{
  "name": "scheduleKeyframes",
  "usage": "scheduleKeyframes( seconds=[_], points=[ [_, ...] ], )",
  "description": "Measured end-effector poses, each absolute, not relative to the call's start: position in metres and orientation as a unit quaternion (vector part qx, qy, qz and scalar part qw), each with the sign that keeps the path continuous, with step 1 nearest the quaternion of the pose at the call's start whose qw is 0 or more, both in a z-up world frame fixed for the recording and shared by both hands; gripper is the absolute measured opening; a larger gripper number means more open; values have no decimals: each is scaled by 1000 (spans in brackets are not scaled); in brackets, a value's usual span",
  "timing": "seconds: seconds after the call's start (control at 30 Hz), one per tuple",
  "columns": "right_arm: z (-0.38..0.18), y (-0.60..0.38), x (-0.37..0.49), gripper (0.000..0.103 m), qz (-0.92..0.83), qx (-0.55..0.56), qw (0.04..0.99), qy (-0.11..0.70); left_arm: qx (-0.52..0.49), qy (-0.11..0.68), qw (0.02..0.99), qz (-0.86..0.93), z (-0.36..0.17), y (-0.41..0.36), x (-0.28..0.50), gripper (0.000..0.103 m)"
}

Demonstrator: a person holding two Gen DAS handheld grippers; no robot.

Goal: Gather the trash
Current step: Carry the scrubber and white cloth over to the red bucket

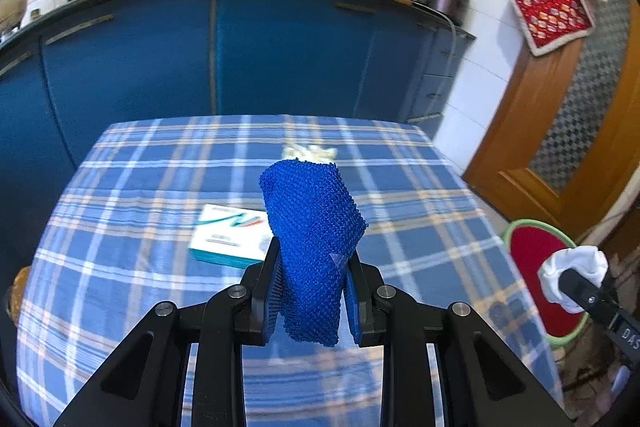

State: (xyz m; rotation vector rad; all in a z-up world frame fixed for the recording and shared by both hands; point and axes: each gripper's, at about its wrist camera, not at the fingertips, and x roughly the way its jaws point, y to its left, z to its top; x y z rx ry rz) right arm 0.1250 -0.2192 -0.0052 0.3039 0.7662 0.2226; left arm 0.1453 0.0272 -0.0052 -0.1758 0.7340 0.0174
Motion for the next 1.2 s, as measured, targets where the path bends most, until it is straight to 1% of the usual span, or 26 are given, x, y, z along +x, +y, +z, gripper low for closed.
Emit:
scheduleKeyframes(
  seconds=[0.43,0.97,1.2],
  points=[
    [-14,-278,106,34,58,178,914,360,-77,365,925,-74,-2,-39,151,28],
    [-37,-327,99,35,-12,189,914,360,-33,388,908,-154,-21,-122,163,28],
    [-52,-349,102,38,-45,200,907,368,-10,392,902,-180,-26,-150,168,28]
  ],
)
